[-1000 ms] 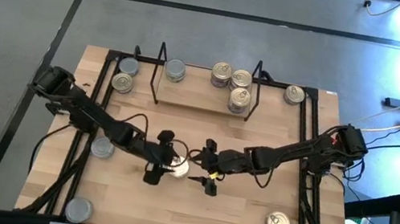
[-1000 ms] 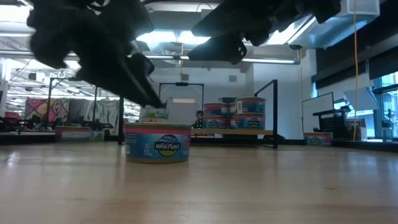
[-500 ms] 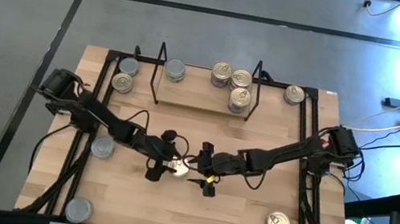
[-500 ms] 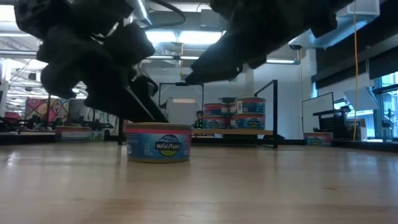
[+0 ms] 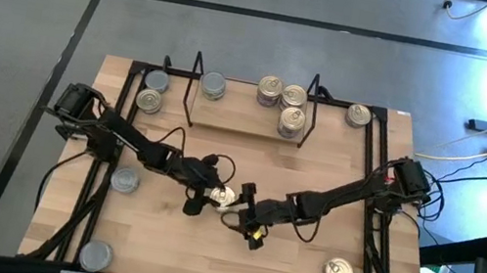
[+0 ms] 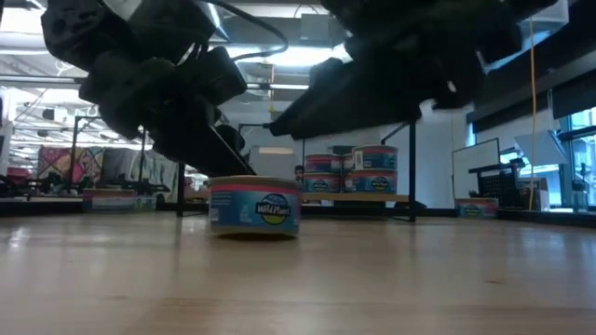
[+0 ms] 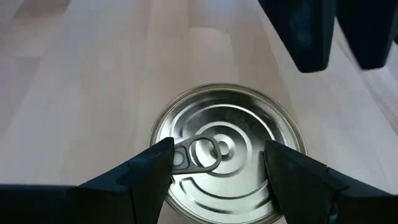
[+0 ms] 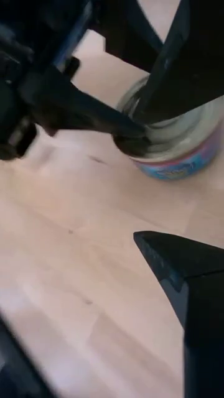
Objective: Stack canned seafood by type on shelf
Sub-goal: Put the blue-pink tuna can on the shelf
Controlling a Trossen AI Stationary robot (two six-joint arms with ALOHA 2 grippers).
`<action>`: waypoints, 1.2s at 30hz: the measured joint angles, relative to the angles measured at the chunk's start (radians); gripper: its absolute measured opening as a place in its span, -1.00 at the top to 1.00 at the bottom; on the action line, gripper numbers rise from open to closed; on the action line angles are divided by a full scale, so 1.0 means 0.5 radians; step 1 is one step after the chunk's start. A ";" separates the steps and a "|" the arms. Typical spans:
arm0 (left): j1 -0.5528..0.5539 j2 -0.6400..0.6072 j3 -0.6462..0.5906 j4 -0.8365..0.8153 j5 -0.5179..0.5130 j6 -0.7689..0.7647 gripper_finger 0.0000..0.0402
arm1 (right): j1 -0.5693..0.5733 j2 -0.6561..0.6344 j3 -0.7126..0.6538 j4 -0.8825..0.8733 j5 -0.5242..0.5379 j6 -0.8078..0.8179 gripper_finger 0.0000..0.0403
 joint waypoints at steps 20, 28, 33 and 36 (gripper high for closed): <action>0.103 0.004 -0.005 0.015 -0.001 -0.343 -0.26 | 0.101 0.203 -0.002 -0.109 0.910 -0.482 -0.46; 0.110 0.006 -0.008 0.035 -0.004 -0.355 -0.26 | 0.095 0.313 0.048 -0.101 0.942 -0.690 -0.46; 0.122 0.008 -0.008 0.047 0.024 -0.375 -0.26 | 0.042 0.444 0.199 -0.175 0.964 -0.829 -0.46; 0.122 0.008 -0.008 0.047 0.023 -0.376 -0.26 | 0.011 0.498 0.308 -0.304 1.002 -0.845 -0.46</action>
